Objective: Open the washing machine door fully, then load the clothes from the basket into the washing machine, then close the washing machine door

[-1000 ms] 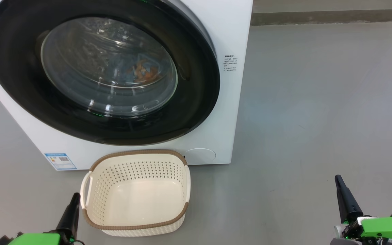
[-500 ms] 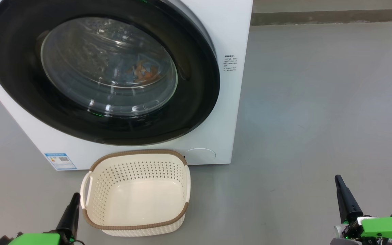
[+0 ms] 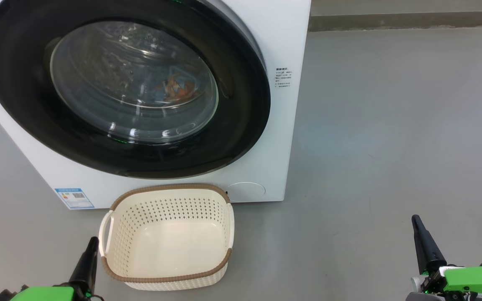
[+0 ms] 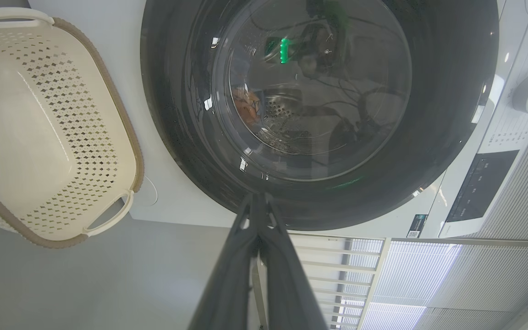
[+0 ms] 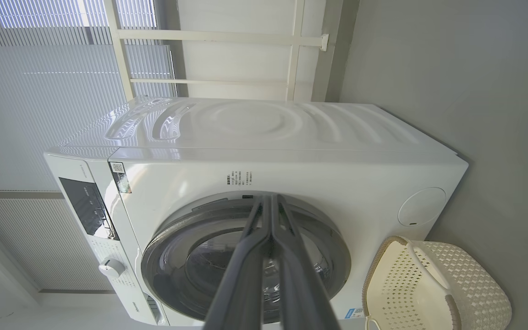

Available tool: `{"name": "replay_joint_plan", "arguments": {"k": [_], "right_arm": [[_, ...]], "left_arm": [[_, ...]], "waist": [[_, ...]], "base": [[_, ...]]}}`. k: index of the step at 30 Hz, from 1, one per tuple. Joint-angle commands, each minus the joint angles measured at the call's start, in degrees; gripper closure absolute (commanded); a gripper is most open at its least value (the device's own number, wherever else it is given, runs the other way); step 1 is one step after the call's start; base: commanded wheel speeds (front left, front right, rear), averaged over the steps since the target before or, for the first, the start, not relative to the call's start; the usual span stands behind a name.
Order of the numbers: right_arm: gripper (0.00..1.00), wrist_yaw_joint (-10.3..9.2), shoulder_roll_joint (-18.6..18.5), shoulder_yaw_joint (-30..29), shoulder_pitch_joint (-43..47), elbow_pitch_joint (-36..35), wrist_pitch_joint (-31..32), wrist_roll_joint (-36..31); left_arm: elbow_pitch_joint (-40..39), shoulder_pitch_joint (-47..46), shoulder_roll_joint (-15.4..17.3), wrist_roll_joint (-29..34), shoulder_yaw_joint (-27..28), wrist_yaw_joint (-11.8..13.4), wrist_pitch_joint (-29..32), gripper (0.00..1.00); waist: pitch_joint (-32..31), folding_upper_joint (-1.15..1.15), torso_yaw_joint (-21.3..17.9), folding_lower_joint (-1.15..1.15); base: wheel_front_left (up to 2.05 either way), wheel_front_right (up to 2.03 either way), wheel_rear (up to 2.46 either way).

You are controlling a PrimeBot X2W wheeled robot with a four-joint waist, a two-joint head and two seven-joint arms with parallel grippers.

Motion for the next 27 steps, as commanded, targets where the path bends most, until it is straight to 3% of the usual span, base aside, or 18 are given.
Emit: {"name": "replay_joint_plan", "arguments": {"k": [1, 27], "right_arm": [[1.0, -0.06, -0.2, 1.3, -2.4, -1.7, 0.5, 0.6], [1.0, -0.06, -0.2, 1.4, -2.4, -1.7, 0.5, 0.6]], "left_arm": [[-1.2, -2.3, 0.6, -0.5, 2.0, -0.2, 0.4, 1.0], [-1.2, -2.3, 0.6, -0.5, 2.0, -0.2, 0.3, 1.0]], "waist": [[0.0, 0.0, 0.0, 0.0], [0.0, 0.0, 0.0, 0.0]], "base": [[0.0, 0.0, 0.0], [0.0, 0.0, 0.0]]}}
